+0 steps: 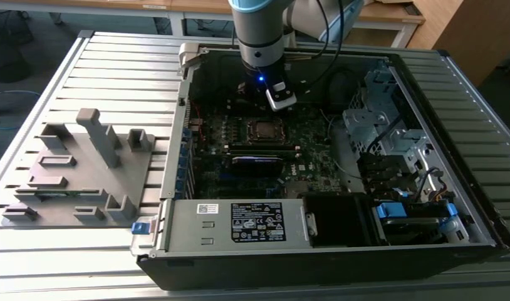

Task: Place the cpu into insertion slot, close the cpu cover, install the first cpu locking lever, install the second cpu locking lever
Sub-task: 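Install the first cpu locking lever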

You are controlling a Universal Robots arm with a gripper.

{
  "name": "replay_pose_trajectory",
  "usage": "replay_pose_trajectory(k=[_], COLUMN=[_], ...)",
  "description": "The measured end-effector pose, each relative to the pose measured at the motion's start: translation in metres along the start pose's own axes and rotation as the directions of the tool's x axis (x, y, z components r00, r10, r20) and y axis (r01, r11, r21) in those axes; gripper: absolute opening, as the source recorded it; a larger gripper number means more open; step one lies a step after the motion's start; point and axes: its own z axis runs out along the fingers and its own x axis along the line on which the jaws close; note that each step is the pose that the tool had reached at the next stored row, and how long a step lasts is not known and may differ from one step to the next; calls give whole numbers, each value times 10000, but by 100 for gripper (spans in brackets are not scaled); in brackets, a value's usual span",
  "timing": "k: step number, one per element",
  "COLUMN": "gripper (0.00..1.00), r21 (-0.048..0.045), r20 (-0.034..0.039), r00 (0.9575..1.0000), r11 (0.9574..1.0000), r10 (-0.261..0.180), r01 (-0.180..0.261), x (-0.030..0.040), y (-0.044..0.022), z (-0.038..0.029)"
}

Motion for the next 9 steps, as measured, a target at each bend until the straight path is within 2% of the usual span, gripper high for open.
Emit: replay_pose_trajectory(k=[5,9], gripper=[10,10], r21=[191,210], r20=[38,47], r00=[10000,10000], r11=[9998,9998], r10=[-41,-46], r01=[41,45], x=[1,2], y=[-1,-2], z=[9,16])
